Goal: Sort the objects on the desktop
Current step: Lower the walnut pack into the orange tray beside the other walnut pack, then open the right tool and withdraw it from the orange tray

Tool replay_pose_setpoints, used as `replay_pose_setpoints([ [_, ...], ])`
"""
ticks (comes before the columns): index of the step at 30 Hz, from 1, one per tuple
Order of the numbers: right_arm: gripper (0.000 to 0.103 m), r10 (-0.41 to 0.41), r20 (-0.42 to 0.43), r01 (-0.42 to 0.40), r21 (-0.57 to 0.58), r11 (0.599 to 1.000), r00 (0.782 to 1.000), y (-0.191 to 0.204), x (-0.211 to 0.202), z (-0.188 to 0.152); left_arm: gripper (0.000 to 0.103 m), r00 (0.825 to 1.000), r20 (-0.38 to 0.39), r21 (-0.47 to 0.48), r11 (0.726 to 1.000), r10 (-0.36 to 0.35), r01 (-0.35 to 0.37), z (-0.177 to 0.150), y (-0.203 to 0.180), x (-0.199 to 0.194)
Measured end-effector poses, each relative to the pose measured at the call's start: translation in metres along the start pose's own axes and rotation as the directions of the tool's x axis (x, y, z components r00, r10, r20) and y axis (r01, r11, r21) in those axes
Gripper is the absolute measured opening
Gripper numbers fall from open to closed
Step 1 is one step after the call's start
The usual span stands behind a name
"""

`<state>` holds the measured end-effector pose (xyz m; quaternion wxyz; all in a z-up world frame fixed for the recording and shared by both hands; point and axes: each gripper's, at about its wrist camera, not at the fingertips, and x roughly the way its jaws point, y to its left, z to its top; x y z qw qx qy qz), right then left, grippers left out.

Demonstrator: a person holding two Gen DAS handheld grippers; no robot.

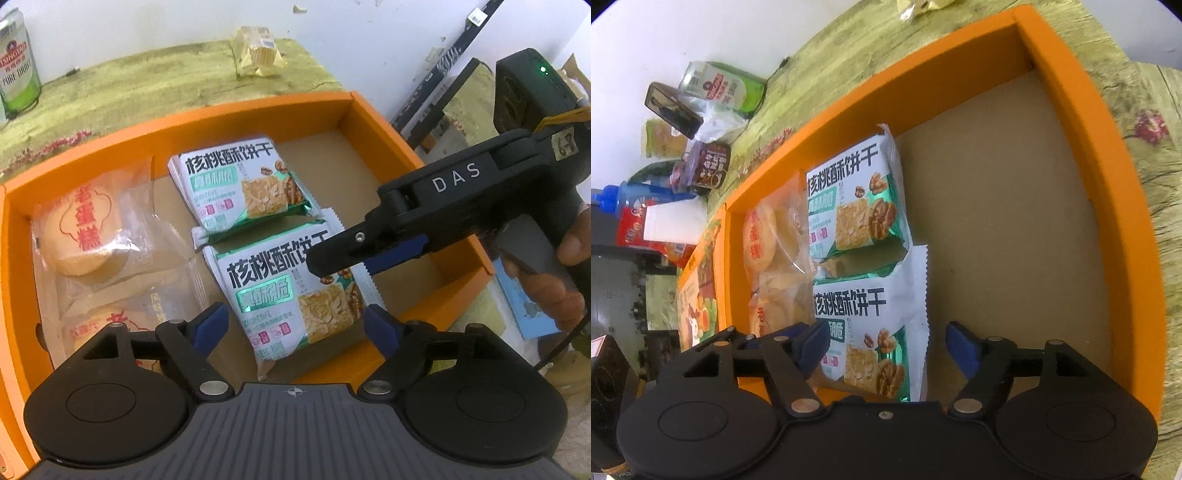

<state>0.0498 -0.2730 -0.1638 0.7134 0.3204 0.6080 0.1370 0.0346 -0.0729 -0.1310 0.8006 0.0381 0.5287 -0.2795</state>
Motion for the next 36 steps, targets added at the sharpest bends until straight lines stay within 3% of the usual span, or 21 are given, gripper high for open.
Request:
replay_pose_setpoints([
  [11,0.063,-0.034,0.004,0.035,-0.081,0.996,0.999,0.007,0.007,0.002,0.085,1.000,-0.011,0.037,0.999,0.001,0.000,-0.001,-0.013,0.009],
  [14,0.054,-0.027,-0.013,0.026,-0.098,0.995,1.000,0.011,0.010,-0.001,0.085,1.000,-0.015,0.038,0.999,-0.005,0.005,-0.002,-0.017,0.008],
  [28,0.054,-0.038,-0.022,0.036,-0.114,0.993,0.999,0.014,0.012,-0.005,0.085,1.000,-0.021,0.021,1.000,0.012,-0.011,-0.005,-0.018,0.007],
  [33,0.057,-0.038,-0.022,0.036,-0.106,0.994,0.999,0.014,0.008,-0.004,0.086,1.000,-0.023,0.007,1.000,0.018,-0.018,-0.005,-0.016,0.004],
  [36,0.067,-0.039,-0.013,0.037,-0.104,0.994,0.999,0.015,0.005,-0.002,0.086,1.000,-0.020,0.006,1.000,0.023,-0.023,-0.006,-0.017,0.001],
])
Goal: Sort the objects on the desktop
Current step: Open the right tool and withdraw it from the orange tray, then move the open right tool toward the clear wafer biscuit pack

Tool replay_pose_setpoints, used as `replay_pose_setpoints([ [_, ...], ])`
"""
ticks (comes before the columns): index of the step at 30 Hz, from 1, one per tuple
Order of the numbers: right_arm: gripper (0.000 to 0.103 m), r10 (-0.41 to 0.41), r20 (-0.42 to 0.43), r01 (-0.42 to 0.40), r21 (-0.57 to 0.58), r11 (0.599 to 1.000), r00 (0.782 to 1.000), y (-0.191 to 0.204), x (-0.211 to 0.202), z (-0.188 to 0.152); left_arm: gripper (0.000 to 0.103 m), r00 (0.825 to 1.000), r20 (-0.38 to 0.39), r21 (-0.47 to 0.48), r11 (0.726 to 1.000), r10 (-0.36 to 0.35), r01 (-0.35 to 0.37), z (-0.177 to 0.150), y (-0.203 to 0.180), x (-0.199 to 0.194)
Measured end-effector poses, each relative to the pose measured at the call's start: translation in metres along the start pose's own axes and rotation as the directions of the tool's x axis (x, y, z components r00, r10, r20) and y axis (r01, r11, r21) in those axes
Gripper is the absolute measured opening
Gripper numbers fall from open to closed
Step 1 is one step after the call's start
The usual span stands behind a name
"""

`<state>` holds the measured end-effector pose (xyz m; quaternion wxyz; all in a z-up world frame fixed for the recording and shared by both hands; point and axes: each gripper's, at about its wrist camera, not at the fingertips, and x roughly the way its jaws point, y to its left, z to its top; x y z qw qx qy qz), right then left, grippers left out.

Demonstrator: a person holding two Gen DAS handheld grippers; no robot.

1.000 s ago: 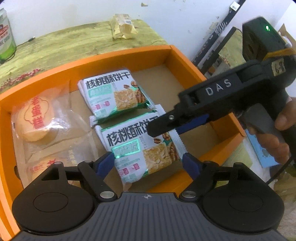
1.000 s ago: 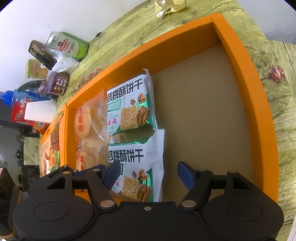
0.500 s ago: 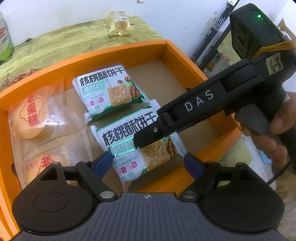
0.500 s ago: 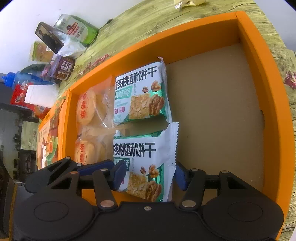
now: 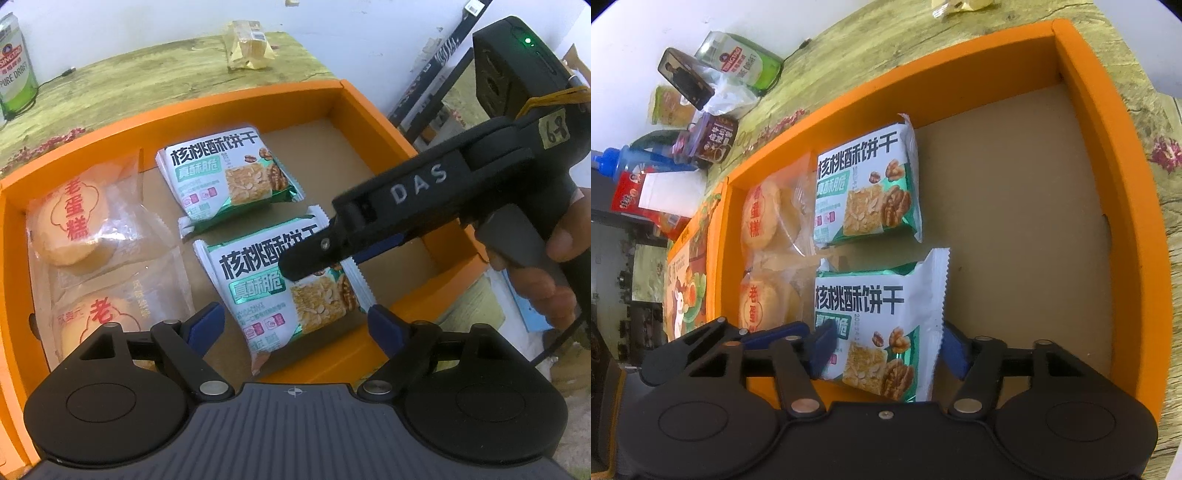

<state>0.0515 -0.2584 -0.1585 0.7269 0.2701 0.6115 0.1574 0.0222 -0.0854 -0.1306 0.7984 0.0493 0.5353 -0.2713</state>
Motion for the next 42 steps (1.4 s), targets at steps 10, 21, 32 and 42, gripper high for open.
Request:
replay_pose_setpoints([
  [10,0.067,0.009,0.047,-0.009,-0.010,1.000,0.999,0.000,-0.030,0.004,0.087,0.996,0.075,-0.039,0.999,0.039,-0.036,0.003,0.005,-0.030],
  [21,0.067,-0.046,0.305,0.051,-0.009,0.999,0.951,-0.014,-0.109,0.016,0.087,0.961,0.159,-0.285,0.942,0.228,-0.176,-0.008,0.073,-0.075],
  [32,0.075,-0.185,0.299,0.144,0.153,0.978,0.936,-0.076,-0.110,0.018,0.087,0.948,0.098,-0.376,0.893,0.304,-0.248,-0.026,0.106,-0.067],
  [42,0.075,-0.190,0.224,0.161,0.142,0.977,0.956,-0.074,-0.082,0.013,0.090,0.923,0.122,-0.384,0.874,0.366,-0.296,-0.023,0.119,-0.068],
])
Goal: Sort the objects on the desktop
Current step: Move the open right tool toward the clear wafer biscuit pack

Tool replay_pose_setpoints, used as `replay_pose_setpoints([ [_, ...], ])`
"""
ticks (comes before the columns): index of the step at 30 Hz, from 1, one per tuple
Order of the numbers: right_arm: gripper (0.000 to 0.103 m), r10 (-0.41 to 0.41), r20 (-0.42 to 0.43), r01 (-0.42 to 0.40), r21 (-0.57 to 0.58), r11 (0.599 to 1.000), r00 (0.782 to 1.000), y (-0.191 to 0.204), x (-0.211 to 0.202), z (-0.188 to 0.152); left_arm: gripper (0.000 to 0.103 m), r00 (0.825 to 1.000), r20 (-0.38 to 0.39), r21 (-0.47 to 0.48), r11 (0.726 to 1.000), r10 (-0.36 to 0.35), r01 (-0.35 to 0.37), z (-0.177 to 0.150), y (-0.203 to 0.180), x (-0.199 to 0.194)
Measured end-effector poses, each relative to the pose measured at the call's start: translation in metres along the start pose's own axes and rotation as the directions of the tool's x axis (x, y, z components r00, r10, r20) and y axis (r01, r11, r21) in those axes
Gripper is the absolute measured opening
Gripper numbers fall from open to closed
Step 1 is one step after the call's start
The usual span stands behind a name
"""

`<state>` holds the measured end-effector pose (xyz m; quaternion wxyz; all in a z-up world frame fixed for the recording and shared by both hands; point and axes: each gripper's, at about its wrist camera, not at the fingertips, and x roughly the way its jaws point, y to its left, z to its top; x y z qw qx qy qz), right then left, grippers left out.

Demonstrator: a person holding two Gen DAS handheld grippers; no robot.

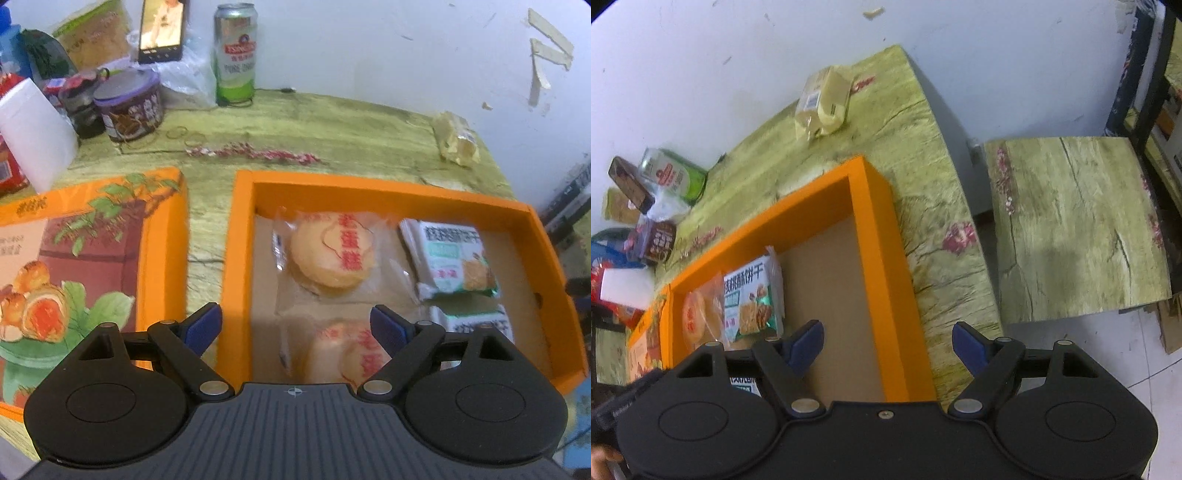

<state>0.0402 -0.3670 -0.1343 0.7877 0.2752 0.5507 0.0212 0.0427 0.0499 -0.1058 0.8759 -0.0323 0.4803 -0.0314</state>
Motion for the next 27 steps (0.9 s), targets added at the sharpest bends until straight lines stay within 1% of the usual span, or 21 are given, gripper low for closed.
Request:
replay_pose_setpoints([
  [4,0.075,0.003,-0.026,-0.004,-0.018,1.000,1.000,0.005,0.006,-0.002,0.090,1.000,-0.025,-0.022,1.000,0.014,-0.015,0.001,0.008,0.011],
  [10,0.075,0.025,-0.054,-0.027,-0.039,0.999,0.998,0.014,0.012,-0.006,0.090,0.998,-0.066,-0.031,1.000,-0.005,0.003,-0.006,0.010,0.021],
  [13,0.077,0.017,-0.056,-0.020,-0.054,0.998,0.998,0.018,0.013,-0.007,0.090,0.997,-0.076,-0.033,0.999,-0.016,0.014,-0.009,0.009,0.022],
  [27,0.079,-0.003,-0.055,-0.001,-0.077,0.997,0.999,0.023,0.016,-0.005,0.092,0.997,-0.078,-0.035,0.999,-0.017,0.014,-0.008,0.007,0.024],
])
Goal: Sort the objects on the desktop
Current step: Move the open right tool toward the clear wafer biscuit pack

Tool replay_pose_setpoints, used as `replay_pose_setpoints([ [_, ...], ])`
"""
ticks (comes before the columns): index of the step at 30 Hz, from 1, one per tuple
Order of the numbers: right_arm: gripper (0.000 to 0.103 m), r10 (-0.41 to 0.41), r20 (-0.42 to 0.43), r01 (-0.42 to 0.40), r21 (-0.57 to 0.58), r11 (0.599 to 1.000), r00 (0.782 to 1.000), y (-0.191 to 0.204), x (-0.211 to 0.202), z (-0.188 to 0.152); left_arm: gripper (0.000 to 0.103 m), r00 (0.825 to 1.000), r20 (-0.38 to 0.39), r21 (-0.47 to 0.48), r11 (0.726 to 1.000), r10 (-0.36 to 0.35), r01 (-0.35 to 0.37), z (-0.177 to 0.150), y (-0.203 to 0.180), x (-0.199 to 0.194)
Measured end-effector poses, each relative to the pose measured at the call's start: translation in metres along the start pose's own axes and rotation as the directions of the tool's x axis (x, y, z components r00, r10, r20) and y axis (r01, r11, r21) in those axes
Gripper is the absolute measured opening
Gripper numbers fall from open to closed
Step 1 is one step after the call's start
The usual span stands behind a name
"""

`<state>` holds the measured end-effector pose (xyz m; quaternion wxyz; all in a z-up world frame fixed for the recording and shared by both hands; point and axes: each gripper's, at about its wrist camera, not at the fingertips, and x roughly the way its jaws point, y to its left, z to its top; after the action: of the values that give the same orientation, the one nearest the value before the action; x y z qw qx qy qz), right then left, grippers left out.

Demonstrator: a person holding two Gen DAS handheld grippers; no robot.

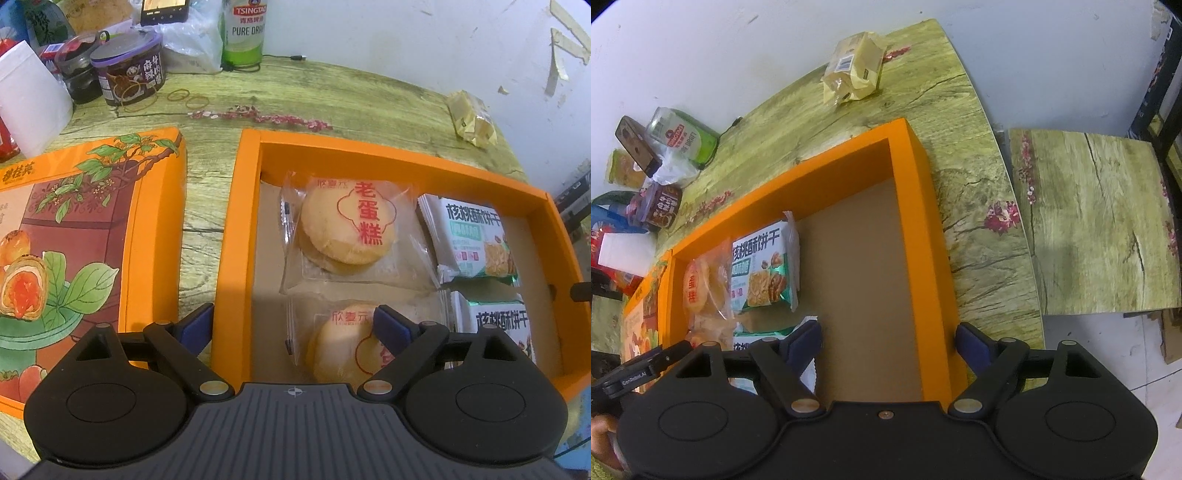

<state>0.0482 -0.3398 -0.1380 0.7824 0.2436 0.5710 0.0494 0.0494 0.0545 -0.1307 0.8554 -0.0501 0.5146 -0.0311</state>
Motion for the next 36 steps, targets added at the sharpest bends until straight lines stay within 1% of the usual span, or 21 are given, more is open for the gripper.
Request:
replay_pose_setpoints([
  [7,0.079,-0.019,0.010,0.019,-0.020,1.000,1.000,0.005,0.002,0.006,0.092,1.000,0.001,-0.007,1.000,0.002,-0.002,0.005,0.001,0.003],
  [14,0.079,-0.011,0.015,0.011,-0.022,1.000,1.000,0.008,0.006,0.011,0.092,1.000,0.004,-0.015,1.000,0.020,-0.020,0.011,0.002,0.005],
  [21,0.079,-0.006,0.020,0.007,-0.035,0.999,1.000,0.014,0.010,0.017,0.092,1.000,0.003,-0.022,0.999,0.024,-0.024,0.014,0.008,0.006],
  [24,0.079,0.003,0.023,-0.002,-0.024,1.000,1.000,0.012,0.010,0.017,0.092,1.000,0.003,-0.021,1.000,0.020,-0.020,0.013,0.009,0.006],
  [28,0.078,0.022,0.029,-0.022,0.000,1.000,0.999,0.007,0.006,0.018,0.093,0.999,0.007,-0.026,0.999,0.034,-0.034,0.011,0.012,0.004],
  [36,0.079,0.017,0.061,-0.019,0.032,0.999,0.998,-0.005,-0.008,0.018,0.094,0.998,0.033,-0.045,0.998,0.055,-0.053,0.009,0.019,-0.009],
])
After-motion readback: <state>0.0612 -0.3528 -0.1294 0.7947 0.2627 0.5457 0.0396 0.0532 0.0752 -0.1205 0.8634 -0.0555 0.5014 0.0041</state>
